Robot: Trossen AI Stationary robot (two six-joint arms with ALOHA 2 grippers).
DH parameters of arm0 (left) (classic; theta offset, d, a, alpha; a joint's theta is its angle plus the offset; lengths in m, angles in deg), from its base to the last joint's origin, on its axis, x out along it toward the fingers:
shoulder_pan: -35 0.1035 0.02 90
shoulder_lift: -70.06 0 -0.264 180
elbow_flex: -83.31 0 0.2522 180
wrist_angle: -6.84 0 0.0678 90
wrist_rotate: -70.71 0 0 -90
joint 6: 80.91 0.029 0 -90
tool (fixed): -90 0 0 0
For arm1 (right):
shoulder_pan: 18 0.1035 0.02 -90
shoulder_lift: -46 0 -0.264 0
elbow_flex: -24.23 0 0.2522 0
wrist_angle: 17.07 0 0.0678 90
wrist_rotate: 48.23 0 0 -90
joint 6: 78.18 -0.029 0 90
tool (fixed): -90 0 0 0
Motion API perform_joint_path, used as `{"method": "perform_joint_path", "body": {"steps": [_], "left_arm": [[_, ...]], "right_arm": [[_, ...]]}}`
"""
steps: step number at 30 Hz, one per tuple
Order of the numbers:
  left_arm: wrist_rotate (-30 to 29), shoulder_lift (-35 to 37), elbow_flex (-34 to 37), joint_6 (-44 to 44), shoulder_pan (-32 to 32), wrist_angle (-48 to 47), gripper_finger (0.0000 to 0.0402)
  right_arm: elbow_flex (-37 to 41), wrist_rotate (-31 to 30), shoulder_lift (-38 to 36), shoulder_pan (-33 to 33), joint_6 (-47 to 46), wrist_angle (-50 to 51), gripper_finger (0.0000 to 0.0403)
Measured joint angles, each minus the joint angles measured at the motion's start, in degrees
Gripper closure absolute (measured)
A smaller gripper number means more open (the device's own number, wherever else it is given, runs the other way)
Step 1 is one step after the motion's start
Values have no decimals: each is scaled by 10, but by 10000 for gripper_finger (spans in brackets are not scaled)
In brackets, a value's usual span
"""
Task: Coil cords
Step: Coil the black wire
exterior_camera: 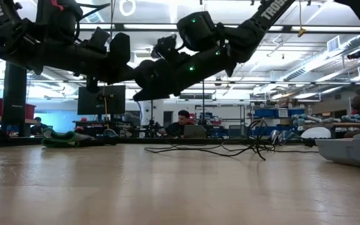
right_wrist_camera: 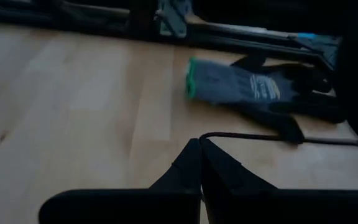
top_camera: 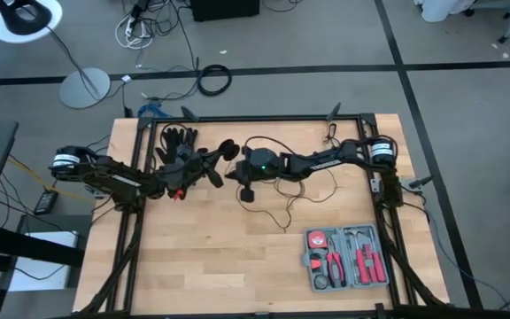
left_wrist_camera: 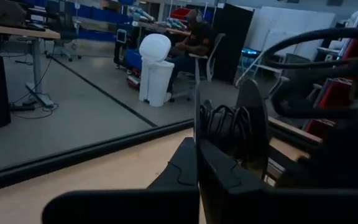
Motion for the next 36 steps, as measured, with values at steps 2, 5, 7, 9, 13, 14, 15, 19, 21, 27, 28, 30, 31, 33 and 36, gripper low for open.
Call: {"method": "perform_joint_path", "body": {"steps": [2,5,7,9,13,14,15,19,21,27,28,30,31,33,36], "left_arm": [[5,0,0,-1,2,-10,401],[5,0,0,-6,2,-22,401],[7,-5,-1,-10,2,-26,401],[8,-7,0,-10,2,-37,401],[22,-12,-1,-18,2,-49,401],[27,-12,-1,-21,2,-48,401],[31,-12,-1,-22,2,-48,401],[53,-13,-1,-16,2,-62,401],[53,-13,-1,-16,2,-80,401],[52,-13,-1,-21,2,-114,401],[52,-13,-1,-21,2,-114,401],[51,-13,-1,-21,2,-117,401],[50,-13,-1,-21,2,-118,401],[48,-13,-1,-20,2,-121,401],[41,-13,-1,-11,2,-123,401]], "right_arm": [[-7,2,0,2,16,-2,403],[-18,5,0,2,33,-11,403],[-32,9,-1,2,39,-9,403],[-37,9,-4,2,51,-9,403],[-41,9,-3,1,77,-2,403],[-43,9,-3,0,82,-3,403],[-43,10,-3,-1,88,-3,403],[-43,17,-6,-10,104,-6,403],[-43,25,-12,-15,103,-7,403],[-43,30,-43,-21,103,13,403],[-43,30,-49,-21,103,20,403],[-43,30,-60,-23,100,42,403],[-43,30,-66,-25,93,61,403],[-43,32,-78,-29,69,96,403],[-43,32,-99,-39,43,148,403]]}}
